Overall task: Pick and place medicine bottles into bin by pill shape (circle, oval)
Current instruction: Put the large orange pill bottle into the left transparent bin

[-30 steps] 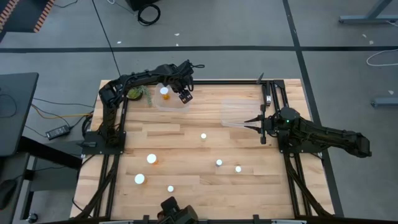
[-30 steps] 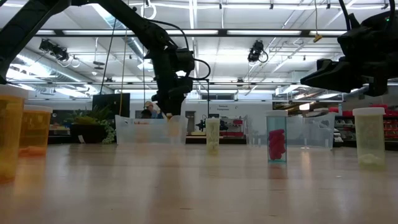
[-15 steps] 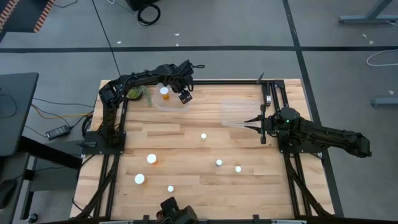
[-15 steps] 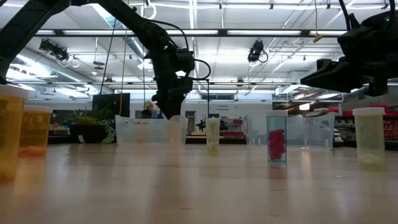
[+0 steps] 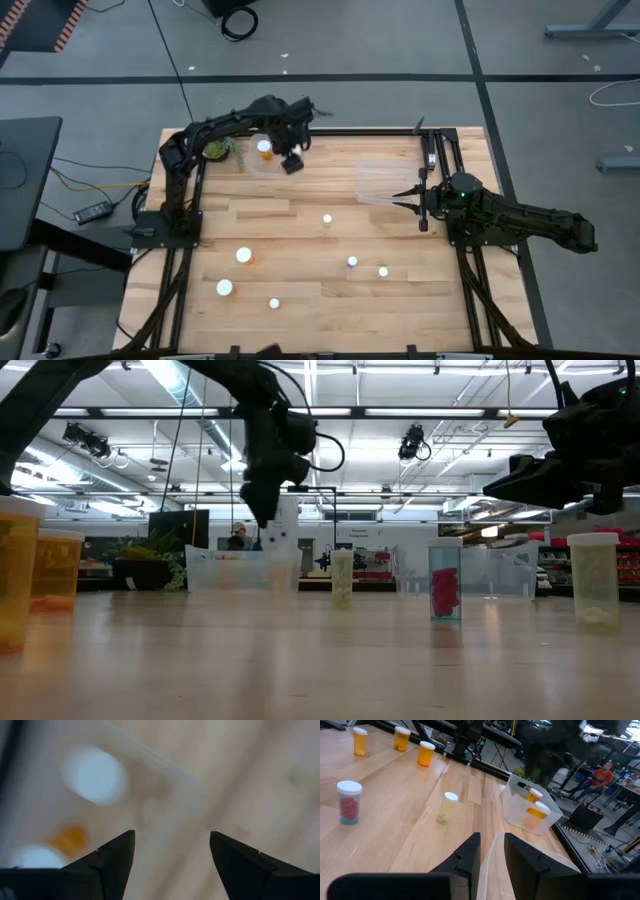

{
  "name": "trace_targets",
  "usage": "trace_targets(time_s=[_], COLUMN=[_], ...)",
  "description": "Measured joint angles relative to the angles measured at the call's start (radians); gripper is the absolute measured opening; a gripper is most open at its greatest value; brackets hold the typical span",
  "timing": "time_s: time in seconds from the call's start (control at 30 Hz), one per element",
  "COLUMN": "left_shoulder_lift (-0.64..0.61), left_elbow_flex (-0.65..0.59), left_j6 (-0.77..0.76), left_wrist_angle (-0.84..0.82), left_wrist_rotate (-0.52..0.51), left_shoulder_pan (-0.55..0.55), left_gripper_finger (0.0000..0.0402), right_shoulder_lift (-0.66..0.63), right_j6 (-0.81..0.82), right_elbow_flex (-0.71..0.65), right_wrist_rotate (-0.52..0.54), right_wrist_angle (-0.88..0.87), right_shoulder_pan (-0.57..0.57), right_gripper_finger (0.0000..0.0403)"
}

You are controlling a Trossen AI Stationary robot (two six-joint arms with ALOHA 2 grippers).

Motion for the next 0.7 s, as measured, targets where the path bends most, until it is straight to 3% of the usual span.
trace_targets(time_s=[0.2,0.4,0.7], left_shoulder_lift=[-0.065,-0.237,-0.518], left_elbow_flex=[-0.09,-0.328,-0.656], left_j6=[-0.057,-0.149,-0.483], left_wrist_angle=[-0.127,-0.012,0.137], left_wrist_rotate=[0.021,0.025,0.022], left_shoulder_pan=[-0.137,-0.27,-0.435], left_gripper_finger=[0.0258,0.0245,0.0229], right_shoulder_lift=[0.0,0.0,0.0], right_j6=[0.0,0.0,0.0], right_elbow_flex=[0.0,0.0,0.0], right_wrist_rotate=[0.0,0.0,0.0], right_wrist_angle=[0.0,0.001,0.001], right_shoulder_pan=[0.0,0.0,0.0], right_gripper_finger=[0.0093,0.0093,0.0093])
